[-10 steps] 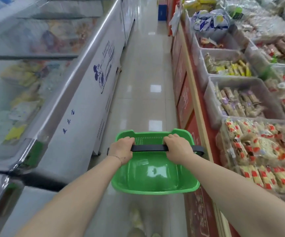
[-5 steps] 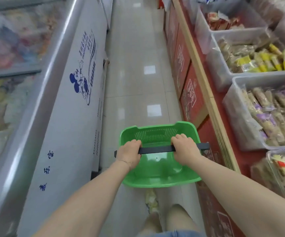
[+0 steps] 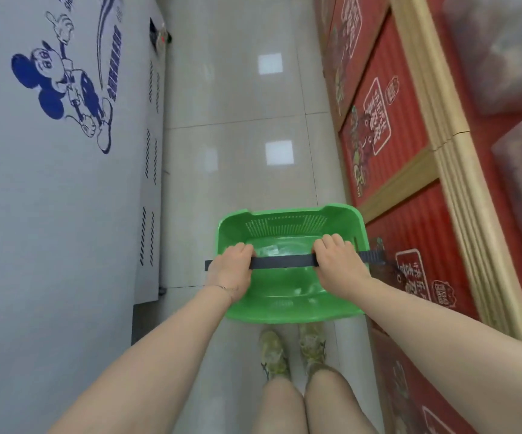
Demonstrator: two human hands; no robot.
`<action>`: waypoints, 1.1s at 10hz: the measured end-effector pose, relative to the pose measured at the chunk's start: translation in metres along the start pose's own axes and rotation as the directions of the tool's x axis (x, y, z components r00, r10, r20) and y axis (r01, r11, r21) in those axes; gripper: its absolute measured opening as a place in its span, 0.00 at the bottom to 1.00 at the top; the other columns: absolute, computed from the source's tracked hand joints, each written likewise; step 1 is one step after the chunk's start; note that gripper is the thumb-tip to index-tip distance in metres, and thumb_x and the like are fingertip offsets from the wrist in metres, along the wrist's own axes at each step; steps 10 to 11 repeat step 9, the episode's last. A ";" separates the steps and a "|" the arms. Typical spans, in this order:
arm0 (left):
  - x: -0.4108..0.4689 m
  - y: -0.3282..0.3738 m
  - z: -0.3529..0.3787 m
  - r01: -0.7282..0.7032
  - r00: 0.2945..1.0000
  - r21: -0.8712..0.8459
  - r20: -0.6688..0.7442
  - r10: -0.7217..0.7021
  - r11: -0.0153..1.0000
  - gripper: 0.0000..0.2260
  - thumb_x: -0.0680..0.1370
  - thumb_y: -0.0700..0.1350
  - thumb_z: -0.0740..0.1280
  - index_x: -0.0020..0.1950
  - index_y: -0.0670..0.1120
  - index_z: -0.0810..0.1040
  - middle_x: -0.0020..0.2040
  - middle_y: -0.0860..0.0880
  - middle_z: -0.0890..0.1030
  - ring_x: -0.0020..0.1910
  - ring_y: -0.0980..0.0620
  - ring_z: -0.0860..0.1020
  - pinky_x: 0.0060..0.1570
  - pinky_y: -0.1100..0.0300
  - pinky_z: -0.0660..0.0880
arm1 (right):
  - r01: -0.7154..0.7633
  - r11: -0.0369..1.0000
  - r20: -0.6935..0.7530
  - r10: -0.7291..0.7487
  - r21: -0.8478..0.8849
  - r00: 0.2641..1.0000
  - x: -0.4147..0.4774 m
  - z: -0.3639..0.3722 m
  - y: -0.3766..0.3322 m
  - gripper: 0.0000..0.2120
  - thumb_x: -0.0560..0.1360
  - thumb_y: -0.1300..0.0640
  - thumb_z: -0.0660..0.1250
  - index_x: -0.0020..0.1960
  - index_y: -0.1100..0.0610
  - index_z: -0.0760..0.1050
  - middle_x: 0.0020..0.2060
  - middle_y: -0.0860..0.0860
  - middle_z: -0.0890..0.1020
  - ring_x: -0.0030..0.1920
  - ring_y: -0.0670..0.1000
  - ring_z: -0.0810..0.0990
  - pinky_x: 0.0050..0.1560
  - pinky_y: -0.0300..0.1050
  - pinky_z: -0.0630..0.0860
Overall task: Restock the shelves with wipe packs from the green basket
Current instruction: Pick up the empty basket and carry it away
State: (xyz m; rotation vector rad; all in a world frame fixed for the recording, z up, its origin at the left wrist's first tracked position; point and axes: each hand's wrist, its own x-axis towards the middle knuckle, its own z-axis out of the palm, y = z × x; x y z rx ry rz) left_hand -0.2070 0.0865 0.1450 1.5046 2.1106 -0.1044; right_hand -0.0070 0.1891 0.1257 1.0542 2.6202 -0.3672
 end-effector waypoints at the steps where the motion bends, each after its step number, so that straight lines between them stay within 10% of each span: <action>1: 0.019 -0.010 0.028 0.023 1.000 0.003 0.009 -0.023 1.000 0.09 0.77 0.40 0.62 0.56 0.47 0.72 0.52 0.50 0.74 0.50 0.47 0.73 0.42 0.54 0.70 | 0.004 1.000 0.021 -0.004 -0.006 1.000 0.020 0.028 0.002 0.08 0.73 0.61 0.62 0.51 0.57 0.68 0.48 0.52 0.72 0.45 0.52 0.65 0.43 0.44 0.60; 11: 0.019 -0.034 0.044 0.174 0.983 -0.245 -0.010 -0.182 0.954 0.18 0.74 0.36 0.61 0.62 0.47 0.72 0.60 0.50 0.73 0.57 0.47 0.72 0.55 0.54 0.70 | -0.024 0.991 0.184 0.000 0.129 0.983 0.047 -0.004 -0.026 0.16 0.74 0.59 0.61 0.61 0.57 0.66 0.55 0.52 0.71 0.55 0.54 0.68 0.55 0.49 0.68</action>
